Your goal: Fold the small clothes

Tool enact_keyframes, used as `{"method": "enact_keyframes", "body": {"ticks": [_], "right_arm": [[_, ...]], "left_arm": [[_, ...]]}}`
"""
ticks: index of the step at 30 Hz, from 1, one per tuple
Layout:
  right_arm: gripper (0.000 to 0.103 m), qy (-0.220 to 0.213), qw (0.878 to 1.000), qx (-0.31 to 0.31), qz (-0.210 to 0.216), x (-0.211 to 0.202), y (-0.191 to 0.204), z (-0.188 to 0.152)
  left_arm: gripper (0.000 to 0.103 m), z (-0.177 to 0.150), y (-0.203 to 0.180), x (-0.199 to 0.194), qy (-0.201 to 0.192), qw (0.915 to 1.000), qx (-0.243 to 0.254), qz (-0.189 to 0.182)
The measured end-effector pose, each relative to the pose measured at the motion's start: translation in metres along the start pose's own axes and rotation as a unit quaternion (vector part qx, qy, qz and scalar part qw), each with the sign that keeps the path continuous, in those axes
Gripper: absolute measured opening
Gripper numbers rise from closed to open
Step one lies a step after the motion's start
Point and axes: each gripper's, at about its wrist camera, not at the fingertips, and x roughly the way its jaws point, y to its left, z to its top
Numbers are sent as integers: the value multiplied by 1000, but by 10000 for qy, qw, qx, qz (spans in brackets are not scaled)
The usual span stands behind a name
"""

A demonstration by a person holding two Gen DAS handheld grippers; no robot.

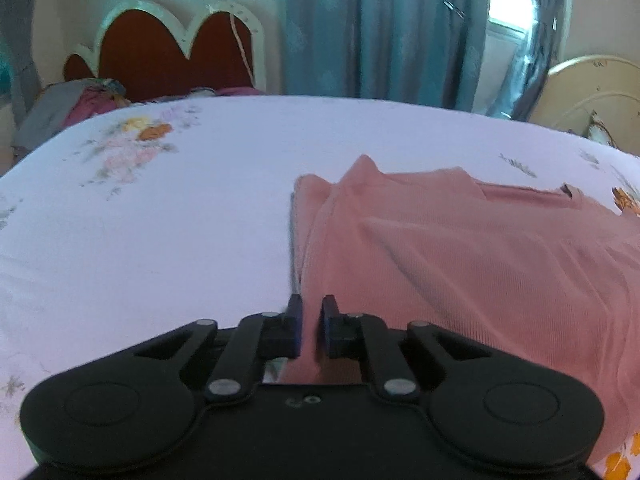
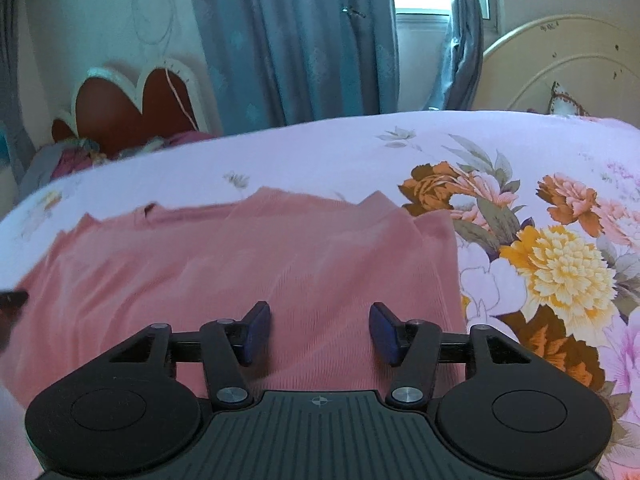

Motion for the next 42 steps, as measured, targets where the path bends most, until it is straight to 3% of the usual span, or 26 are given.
{"method": "enact_keyframes", "body": {"ticks": [2, 4, 7, 10, 13, 18, 23, 26, 31, 34, 42], "right_arm": [[55, 111, 9991, -246, -333, 5, 1, -6], [55, 324, 9971, -300, -625, 15, -9, -15], [55, 271, 9977, -210, -593, 11, -17, -17], [55, 195, 9985, -63, -515, 3, -13, -15], [55, 116, 9991, -71, -400, -8, -5, -18], [55, 100, 9995, -83, -295, -21, 8, -23], [55, 54, 9996, -133, -224, -26, 20, -24], [55, 106, 9992, -279, -267, -28, 25, -30], [55, 304, 9961, -528, -636, -28, 14, -44], [55, 401, 9945, -488, -836, -30, 0, -53], [55, 441, 9950, -430, -782, -36, -9, -65]], "left_arm": [[5, -4, 9, -4, -100, 9996, -144, 204], [5, -11, 17, 0, 58, 9993, -246, 272], [5, -17, 11, -3, 18, 9995, -3, 300], [7, -14, 10, -7, -1, 9996, -107, 255], [27, -8, 12, -22, -207, 9993, -208, 218], [25, -6, 0, -49, -518, 9986, -122, -9], [28, -12, -38, -51, -245, 9979, 126, -593], [30, -23, -61, -45, -10, 9966, 371, -733], [34, -41, -69, -29, 442, 9965, 305, -644], [35, -43, -69, -31, 428, 9967, 359, -596], [36, -50, -72, -34, 392, 9974, 378, -482]]}}
